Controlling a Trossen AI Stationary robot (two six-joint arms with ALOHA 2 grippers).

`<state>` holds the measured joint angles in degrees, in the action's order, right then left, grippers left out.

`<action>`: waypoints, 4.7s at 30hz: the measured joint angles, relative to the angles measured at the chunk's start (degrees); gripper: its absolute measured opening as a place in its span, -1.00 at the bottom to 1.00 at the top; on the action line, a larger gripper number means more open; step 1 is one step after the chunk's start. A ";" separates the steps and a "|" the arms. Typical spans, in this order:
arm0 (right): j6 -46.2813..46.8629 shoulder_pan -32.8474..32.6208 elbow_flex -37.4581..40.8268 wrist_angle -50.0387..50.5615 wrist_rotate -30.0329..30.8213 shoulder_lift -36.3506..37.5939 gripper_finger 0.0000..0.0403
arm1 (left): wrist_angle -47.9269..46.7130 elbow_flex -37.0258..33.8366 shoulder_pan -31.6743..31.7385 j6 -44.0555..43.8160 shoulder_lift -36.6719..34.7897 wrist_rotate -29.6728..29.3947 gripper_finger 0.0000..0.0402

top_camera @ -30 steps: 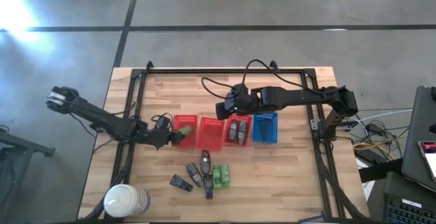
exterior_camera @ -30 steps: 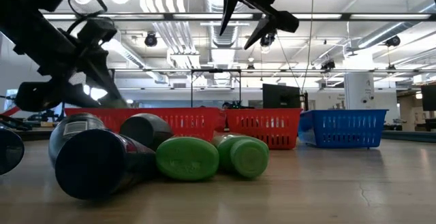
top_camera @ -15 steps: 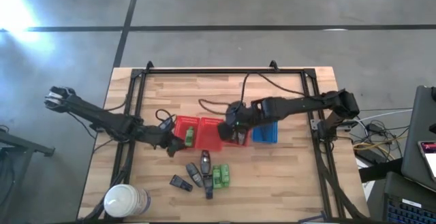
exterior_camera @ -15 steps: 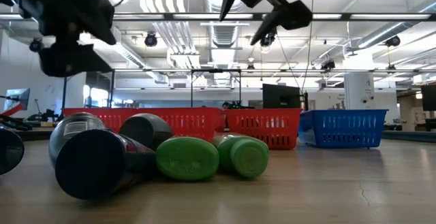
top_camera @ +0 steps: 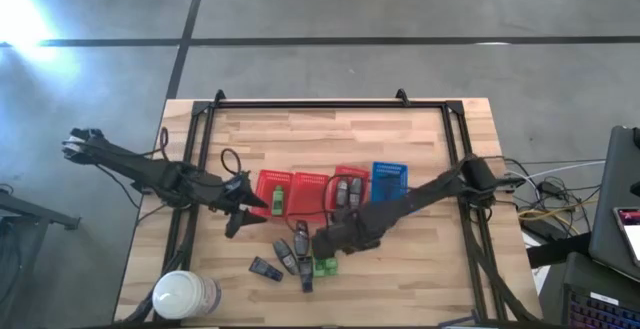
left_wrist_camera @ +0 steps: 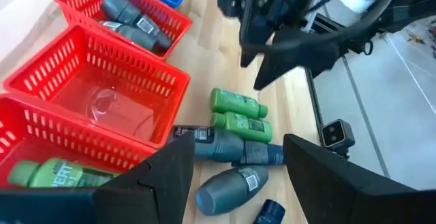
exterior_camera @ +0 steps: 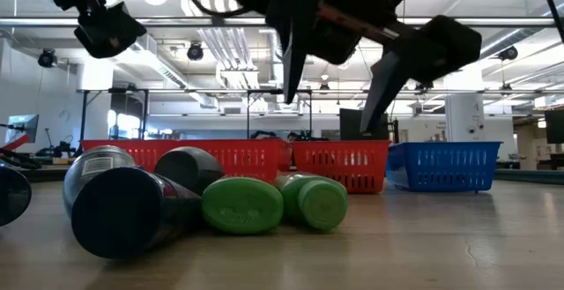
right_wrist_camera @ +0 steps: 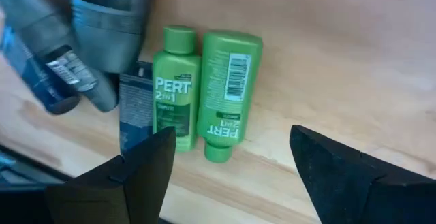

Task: Pick & Place Travel size toiletries
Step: Put the shampoo into the left red bin

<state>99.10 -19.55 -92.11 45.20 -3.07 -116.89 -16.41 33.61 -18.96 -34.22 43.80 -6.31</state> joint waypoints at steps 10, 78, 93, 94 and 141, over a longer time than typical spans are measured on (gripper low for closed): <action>1.47 -0.46 -8.89 2.31 0.02 -9.49 0.28 | -2.81 -0.20 0.09 3.86 -3.53 1.33 0.14; -46.09 7.55 -16.18 5.40 -5.55 -0.33 -0.22 | 10.43 2.81 -0.48 64.23 7.10 1.64 0.14; -48.52 7.50 -16.18 3.72 -9.55 -0.34 -0.23 | 18.15 6.66 -0.48 78.49 19.00 0.12 0.14; -48.53 7.47 -16.18 3.74 -9.60 -0.34 -0.23 | 18.59 6.66 -0.48 79.07 19.52 0.17 0.14; -48.97 7.20 -16.25 5.94 -7.78 2.88 0.27 | 14.81 7.38 -1.50 72.14 23.59 -10.32 -0.47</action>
<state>50.13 -12.35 -108.36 51.14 -10.85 -114.00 -1.61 40.99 -20.46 37.91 67.40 -16.63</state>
